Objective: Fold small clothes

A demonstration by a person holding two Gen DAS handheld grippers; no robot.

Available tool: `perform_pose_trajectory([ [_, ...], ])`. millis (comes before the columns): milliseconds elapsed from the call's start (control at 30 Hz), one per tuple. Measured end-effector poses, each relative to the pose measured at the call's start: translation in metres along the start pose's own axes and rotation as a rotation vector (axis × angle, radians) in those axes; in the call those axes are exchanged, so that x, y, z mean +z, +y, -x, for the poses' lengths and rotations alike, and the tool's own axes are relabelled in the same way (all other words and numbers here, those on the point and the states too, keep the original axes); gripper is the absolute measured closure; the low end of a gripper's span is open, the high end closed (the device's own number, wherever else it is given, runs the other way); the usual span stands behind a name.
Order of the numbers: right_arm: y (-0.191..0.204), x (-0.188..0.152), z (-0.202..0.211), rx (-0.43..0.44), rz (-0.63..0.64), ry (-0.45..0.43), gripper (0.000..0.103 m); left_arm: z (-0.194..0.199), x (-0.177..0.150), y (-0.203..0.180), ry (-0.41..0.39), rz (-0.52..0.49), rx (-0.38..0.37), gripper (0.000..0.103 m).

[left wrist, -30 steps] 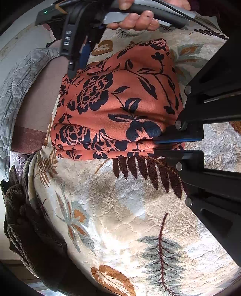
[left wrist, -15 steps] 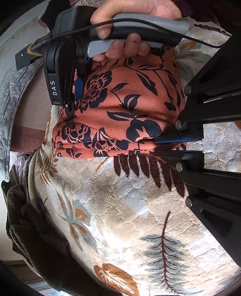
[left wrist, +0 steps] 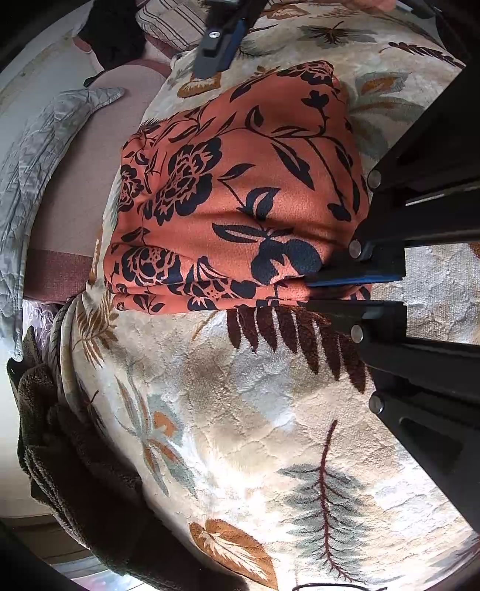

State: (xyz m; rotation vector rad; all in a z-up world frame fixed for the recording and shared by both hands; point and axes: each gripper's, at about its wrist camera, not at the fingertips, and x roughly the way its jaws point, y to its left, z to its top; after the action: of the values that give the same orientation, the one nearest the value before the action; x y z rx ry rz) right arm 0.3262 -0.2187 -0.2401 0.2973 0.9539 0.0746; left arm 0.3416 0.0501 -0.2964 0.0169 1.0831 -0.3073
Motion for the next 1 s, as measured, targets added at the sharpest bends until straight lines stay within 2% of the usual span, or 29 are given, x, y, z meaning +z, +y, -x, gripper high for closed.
perform_pose_trajectory([
  [33, -0.005, -0.008, -0.004, -0.011, -0.001, 0.026, 0.051, 0.000, 0.000, -0.001, -0.001, -0.001, 0.004, 0.097],
  [100, -0.013, -0.024, -0.029, -0.052, -0.004, 0.135, 0.050, -0.001, 0.000, -0.002, -0.001, -0.007, 0.014, 0.097],
  [233, -0.008, -0.033, -0.034, -0.091, 0.054, 0.107, 0.048, -0.002, 0.000, -0.004, -0.004, -0.013, 0.030, 0.097],
  [400, -0.013, -0.025, -0.025, -0.051, 0.042, 0.131, 0.048, 0.001, 0.001, -0.004, -0.013, -0.012, 0.036, 0.096],
  [600, -0.033, -0.024, 0.002, 0.016, -0.015, 0.046, 0.048, 0.016, 0.006, -0.006, -0.082, -0.018, 0.065, 0.094],
  [733, -0.052, -0.024, 0.017, 0.055, -0.050, -0.018, 0.048, 0.027, 0.012, -0.004, -0.165, -0.015, 0.134, 0.078],
  [800, -0.062, -0.022, 0.020, 0.083, -0.080, -0.041, 0.047, 0.030, 0.016, -0.001, -0.192, -0.004, 0.159, 0.076],
  [1000, -0.081, -0.013, 0.015, 0.148, -0.149, -0.059, 0.042, 0.026, 0.028, -0.004, -0.207, 0.010, 0.181, 0.073],
])
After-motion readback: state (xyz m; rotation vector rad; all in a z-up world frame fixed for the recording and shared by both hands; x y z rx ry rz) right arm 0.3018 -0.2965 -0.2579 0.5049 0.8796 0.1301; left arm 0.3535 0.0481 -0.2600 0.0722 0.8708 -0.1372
